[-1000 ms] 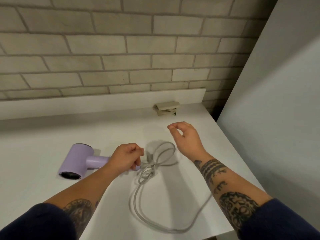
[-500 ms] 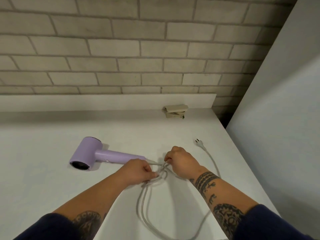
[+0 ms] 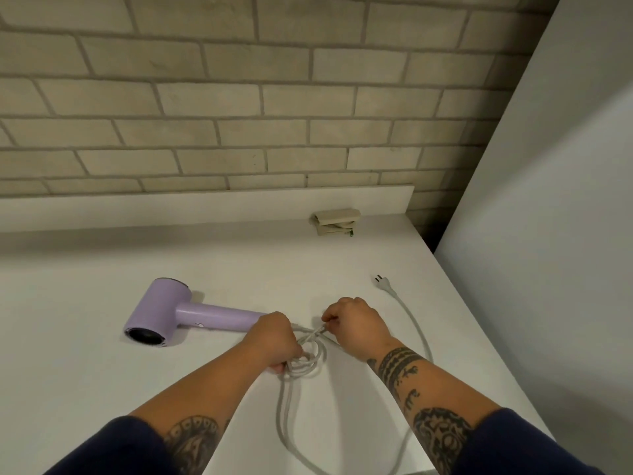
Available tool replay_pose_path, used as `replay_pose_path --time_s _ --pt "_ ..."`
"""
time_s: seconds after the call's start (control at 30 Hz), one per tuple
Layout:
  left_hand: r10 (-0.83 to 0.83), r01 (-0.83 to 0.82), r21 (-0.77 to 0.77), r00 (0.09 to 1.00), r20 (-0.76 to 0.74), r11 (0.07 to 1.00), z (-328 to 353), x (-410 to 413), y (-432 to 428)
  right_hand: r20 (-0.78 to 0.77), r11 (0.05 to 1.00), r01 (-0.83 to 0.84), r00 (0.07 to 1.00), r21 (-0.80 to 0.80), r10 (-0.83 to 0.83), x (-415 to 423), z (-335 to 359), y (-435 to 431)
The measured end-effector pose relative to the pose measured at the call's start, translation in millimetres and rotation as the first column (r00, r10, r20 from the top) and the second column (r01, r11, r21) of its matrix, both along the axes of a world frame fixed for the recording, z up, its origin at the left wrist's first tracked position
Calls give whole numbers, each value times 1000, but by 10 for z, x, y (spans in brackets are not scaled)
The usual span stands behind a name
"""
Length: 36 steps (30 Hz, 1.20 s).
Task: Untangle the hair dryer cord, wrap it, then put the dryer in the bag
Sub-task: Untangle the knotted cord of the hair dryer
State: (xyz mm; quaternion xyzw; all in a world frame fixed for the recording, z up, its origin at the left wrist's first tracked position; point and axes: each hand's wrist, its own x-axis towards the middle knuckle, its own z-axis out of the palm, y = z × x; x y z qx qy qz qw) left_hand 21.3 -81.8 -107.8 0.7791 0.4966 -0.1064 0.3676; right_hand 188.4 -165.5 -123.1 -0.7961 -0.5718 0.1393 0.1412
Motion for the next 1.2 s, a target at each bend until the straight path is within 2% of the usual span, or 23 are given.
replay_pose_path --time_s 0.1,0.17,0.27,0.33,0.43,0.6,0.67,0.73,0.8,0.87,0.93,1.03,1.1,1.2 --pt "161 -140 -115 966 202 983 188 26 64 -166 989 91 984 113 -71 26 109 33" --pt "324 -271 -194 883 341 943 357 67 97 -224 965 121 972 231 -68 21 260 51" --pt "538 -394 -387 738 407 834 599 170 109 -248 931 68 969 359 25 -26 562 14" --pt "598 -384 -492 686 415 782 689 241 124 -264 941 -37 956 337 132 -44 733 -66" --pt "618 -343 -552 643 452 760 739 331 177 -257 965 -151 945 212 204 -60 851 -163" --pt "554 -286 -550 721 417 785 849 410 290 -232 966 32 972 257 29 -120 904 -130" --pt "482 -262 -489 778 403 832 911 403 342 -274 962 129 960 242 -60 -103 926 -79" --pt "364 -211 -357 817 447 910 961 391 415 -354 942 239 924 237 -146 -61 942 -10" --pt "224 -144 -184 796 562 972 986 384 476 -464 918 321 866 235 -184 -16 966 26" --pt "84 10 -134 736 672 991 1001 359 530 -636 890 400 751 221 -179 -24 1016 60" --pt "-25 138 -103 709 705 985 977 348 560 -759 874 447 632 192 -157 -69 1086 69" --pt "-190 193 74 703 685 978 901 400 594 -802 852 494 573 172 -170 -132 1131 83" --pt "-200 169 112 702 684 979 874 445 602 -813 827 542 544 150 -209 -183 1147 79" --pt "-76 100 10 675 734 995 869 458 639 -838 779 620 472 96 -273 -247 1163 36"
